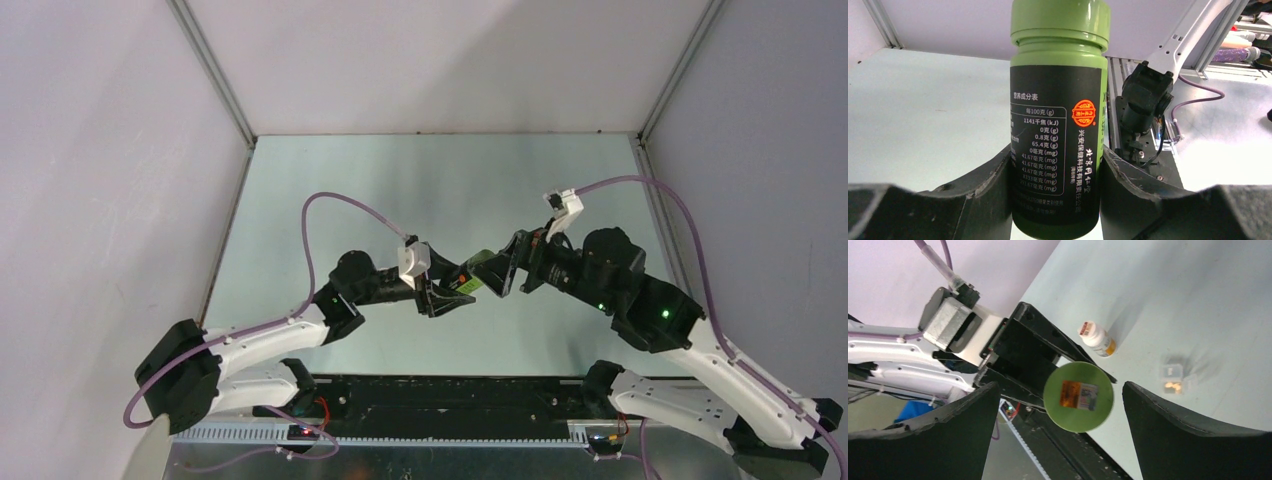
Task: Sort the pills into containers
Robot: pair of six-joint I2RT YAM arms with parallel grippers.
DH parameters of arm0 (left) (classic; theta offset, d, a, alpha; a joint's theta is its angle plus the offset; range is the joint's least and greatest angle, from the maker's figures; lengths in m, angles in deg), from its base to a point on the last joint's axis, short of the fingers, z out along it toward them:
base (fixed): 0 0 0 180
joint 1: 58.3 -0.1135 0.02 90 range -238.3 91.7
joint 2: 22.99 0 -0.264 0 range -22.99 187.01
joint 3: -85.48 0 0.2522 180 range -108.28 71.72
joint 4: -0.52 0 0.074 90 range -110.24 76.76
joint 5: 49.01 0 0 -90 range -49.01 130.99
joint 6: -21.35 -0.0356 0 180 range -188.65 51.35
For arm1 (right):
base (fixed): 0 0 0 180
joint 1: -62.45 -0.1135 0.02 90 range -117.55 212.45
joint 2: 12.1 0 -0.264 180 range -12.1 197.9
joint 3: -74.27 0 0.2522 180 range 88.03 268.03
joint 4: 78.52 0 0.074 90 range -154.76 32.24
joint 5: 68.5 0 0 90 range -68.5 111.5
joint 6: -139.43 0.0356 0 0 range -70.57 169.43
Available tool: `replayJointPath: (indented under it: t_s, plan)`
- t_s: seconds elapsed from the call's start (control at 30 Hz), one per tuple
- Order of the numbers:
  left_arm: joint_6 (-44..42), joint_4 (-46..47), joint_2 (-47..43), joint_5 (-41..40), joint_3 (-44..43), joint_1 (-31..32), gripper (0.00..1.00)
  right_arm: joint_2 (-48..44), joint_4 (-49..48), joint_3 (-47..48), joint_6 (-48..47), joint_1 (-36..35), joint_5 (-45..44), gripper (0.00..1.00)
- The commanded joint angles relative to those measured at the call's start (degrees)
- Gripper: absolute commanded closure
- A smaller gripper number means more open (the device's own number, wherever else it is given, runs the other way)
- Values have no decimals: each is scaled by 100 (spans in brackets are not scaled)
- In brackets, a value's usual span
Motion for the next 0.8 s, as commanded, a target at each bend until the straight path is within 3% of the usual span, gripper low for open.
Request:
replayJointPath:
  t_s: [0.0, 0.77]
  plan:
    - [86, 419, -136, 186, 16, -51, 100, -168, 305, 21, -667, 136, -13, 5]
    - [148, 324, -544, 678, 89, -61, 100, 478, -157, 41, -273, 585, -240, 11]
